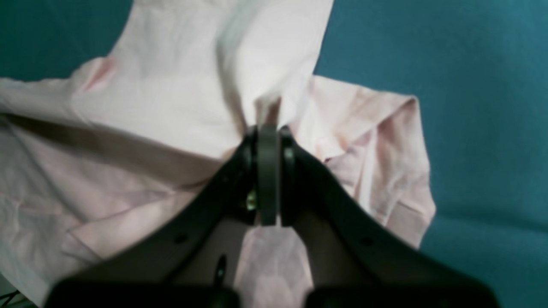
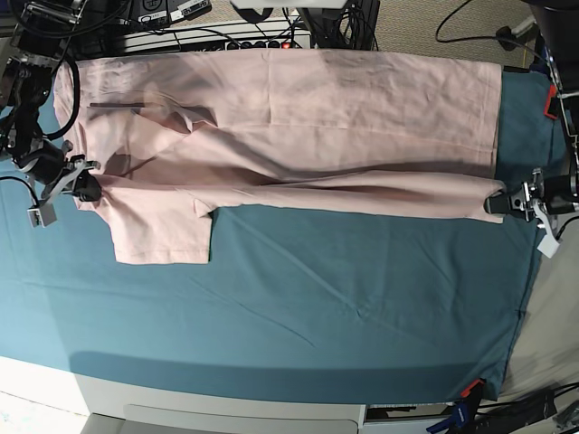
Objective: Fold the T-shirt properly
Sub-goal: 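Pull the hem corners toward the folded edge with both grippers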
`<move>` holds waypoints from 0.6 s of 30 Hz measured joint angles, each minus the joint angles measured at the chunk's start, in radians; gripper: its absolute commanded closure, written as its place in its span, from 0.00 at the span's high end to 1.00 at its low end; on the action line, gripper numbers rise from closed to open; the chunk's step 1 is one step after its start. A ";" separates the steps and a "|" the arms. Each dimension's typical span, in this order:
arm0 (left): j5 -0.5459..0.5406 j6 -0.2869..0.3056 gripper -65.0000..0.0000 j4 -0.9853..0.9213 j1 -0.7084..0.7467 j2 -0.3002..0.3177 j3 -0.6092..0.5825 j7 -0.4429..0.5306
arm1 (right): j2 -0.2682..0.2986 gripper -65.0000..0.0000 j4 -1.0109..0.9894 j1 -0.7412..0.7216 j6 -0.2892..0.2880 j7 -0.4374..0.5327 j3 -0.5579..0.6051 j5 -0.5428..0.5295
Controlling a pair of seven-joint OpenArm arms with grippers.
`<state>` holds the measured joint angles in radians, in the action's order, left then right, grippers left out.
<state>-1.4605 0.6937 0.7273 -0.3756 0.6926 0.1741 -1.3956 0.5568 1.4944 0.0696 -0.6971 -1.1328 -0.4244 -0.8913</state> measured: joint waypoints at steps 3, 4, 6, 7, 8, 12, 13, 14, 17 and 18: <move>0.000 0.000 0.00 0.061 0.055 0.000 0.002 0.000 | 0.000 0.00 0.000 0.023 0.000 0.001 0.000 -0.018; 0.001 0.000 0.00 0.082 0.076 0.000 0.002 -0.003 | 0.000 0.00 0.000 0.033 0.000 0.000 0.000 -0.024; 0.002 0.000 0.00 0.122 0.109 0.000 0.002 -0.004 | 0.000 0.00 0.000 0.050 0.000 -0.003 0.000 -0.025; 0.002 0.000 0.00 0.142 0.121 0.000 0.002 -0.004 | 0.000 0.00 0.000 0.058 0.000 -0.003 0.000 -0.026; 0.001 0.000 0.00 0.163 0.130 0.000 0.002 -0.001 | 0.000 0.00 0.000 0.062 0.000 -0.004 0.000 -0.027; 0.001 0.000 0.00 0.241 0.160 0.000 0.002 0.016 | 0.000 0.00 0.000 0.078 0.000 -0.004 0.000 -0.027; 0.000 0.000 0.00 0.255 0.165 0.000 0.002 0.017 | 0.000 0.00 0.000 0.080 0.000 -0.005 0.000 -0.027; 0.002 0.000 0.00 0.265 0.166 0.000 0.002 0.016 | 0.000 0.00 0.000 0.080 0.000 -0.005 0.000 -0.026; 0.000 0.000 0.00 0.291 0.164 0.000 0.002 0.017 | 0.000 0.00 0.000 0.080 0.000 -0.008 0.000 -0.024; 0.000 0.000 0.00 0.292 0.164 0.000 0.002 0.017 | 0.000 0.00 0.000 0.080 0.000 -0.008 0.000 -0.016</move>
<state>-1.4605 0.6937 1.0191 -0.2115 0.6930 0.1764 -1.3785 0.5568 1.4944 0.1493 -0.6971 -1.1404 -0.4244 -0.9070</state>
